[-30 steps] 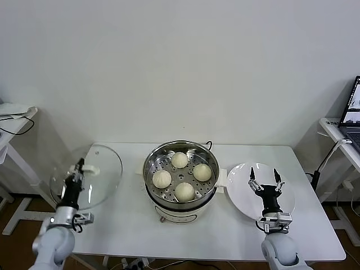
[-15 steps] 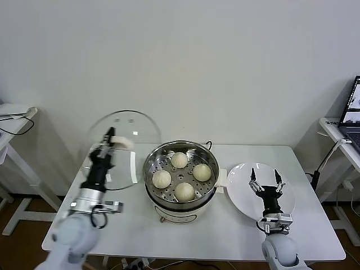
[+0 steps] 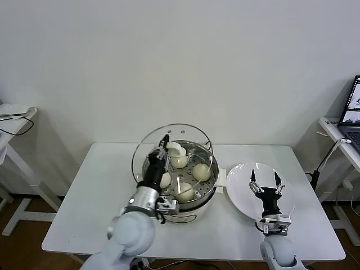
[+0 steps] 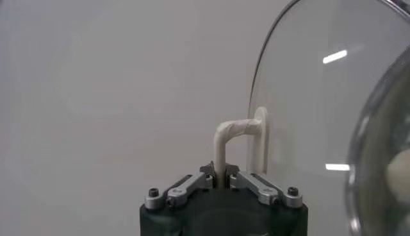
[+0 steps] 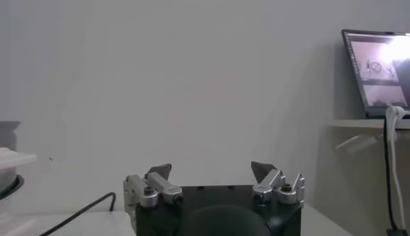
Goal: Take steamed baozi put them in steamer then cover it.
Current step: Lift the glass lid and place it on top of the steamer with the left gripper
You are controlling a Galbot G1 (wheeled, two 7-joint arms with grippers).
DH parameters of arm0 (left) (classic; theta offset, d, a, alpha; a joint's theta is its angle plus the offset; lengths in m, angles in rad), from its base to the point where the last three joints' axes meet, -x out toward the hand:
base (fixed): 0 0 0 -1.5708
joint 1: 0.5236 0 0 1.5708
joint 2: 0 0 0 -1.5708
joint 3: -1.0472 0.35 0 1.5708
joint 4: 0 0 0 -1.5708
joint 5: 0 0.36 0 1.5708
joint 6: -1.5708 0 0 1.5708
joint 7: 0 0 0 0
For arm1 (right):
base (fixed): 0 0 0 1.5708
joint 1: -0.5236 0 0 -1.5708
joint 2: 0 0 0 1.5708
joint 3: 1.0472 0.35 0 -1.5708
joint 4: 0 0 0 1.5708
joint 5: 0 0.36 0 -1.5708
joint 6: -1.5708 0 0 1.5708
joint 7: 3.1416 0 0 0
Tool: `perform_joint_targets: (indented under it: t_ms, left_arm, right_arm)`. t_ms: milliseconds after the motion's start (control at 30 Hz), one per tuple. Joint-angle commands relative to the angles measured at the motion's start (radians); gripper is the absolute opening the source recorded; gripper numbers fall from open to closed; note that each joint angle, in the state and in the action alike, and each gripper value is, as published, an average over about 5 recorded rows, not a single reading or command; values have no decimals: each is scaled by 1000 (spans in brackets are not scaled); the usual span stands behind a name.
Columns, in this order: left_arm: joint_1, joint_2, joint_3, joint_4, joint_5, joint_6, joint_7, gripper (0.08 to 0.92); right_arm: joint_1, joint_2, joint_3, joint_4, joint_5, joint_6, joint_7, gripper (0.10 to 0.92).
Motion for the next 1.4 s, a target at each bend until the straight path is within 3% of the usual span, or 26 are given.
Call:
perform_joint_targets:
  t_ms: [33, 1400]
  left_arm:
    - [-85, -81, 115, 138, 153, 107, 146, 196]
    - [-75, -145, 102, 249, 266, 104, 132, 196]
  right_arm:
    - [6, 21, -5, -18, -9, 4, -1, 823]
    - [24, 31, -7, -35, -12, 3, 2, 823]
